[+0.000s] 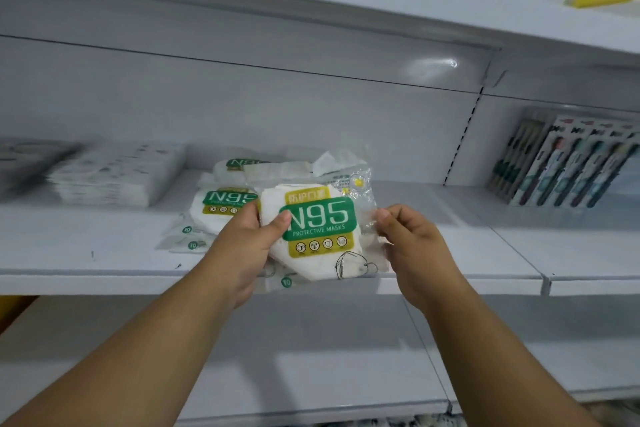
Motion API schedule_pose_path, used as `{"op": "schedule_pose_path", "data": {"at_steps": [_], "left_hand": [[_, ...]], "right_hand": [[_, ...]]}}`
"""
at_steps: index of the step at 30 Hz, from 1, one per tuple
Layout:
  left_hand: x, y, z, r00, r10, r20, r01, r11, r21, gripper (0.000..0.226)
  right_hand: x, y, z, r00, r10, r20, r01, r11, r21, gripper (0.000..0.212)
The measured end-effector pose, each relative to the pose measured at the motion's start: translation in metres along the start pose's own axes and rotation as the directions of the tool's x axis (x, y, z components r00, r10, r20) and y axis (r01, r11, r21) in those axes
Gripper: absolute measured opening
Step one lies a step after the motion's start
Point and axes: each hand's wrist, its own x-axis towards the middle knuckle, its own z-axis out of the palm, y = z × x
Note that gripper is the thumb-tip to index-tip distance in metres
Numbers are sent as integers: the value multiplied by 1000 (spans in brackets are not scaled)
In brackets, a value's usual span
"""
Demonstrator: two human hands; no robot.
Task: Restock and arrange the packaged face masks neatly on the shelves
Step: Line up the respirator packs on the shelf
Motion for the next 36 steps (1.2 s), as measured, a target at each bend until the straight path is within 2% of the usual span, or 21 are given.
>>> {"op": "schedule_pose_path", "data": {"at_steps": [2, 4, 7, 10, 13, 16, 19, 24, 27, 30, 31, 33, 36], "left_hand": [[-2, 1, -3, 1000, -5, 24, 5, 1000, -3, 17], [-4, 2, -5, 997, -16, 73, 16, 1000, 2, 20], [-6, 3, -6, 993, -19, 117, 17, 1000, 12, 19], [-8, 5, -9, 990, -14, 137, 9, 999, 41, 19], [-6, 15, -10, 988, -8, 157, 7, 1000, 9, 18], [1, 28, -10, 998, 24, 61, -19, 996, -84, 18], [10, 34, -2, 996, 73, -52, -78, 993, -84, 8], [21, 38, 14, 982, 27, -187, -73, 967, -244, 5], [30, 38, 20, 974, 11, -227, -76, 957, -281, 6], [40, 38, 28, 970, -14, -243, -60, 953, -295, 1], [43, 39, 32, 972, -32, -233, -42, 950, -308, 7], [50, 42, 39, 976, -61, -208, -13, 942, -334, 19], [63, 43, 47, 962, -68, -265, -26, 942, -336, 13]], "right_hand": [[4, -11, 5, 1000, -6, -21, 7, 1000, 30, 22], [13, -24, 13, 1000, -16, -24, 15, 999, -40, 24], [23, -42, 20, 994, -39, -102, 27, 993, -118, 28], [23, -48, 27, 985, -28, -169, 10, 994, -110, 30], [18, -45, 30, 971, -109, -213, 77, 985, -155, 33], [15, -46, 35, 961, -220, -170, 177, 956, -234, 31], [17, -44, 29, 944, -272, -187, 200, 923, -330, 35], [-2, -10, 12, 983, -153, -105, 101, 914, -392, 49], [-10, 9, 4, 989, -121, -91, 82, 934, -348, 33], [-6, 13, -3, 976, -165, -141, 123, 956, -267, 8], [-1, 13, -6, 972, -177, -155, 132, 956, -263, 4], [7, 11, -11, 965, -201, -167, 146, 946, -290, 5], [16, 10, -19, 959, -217, -181, 144, 927, -347, 16]]}}
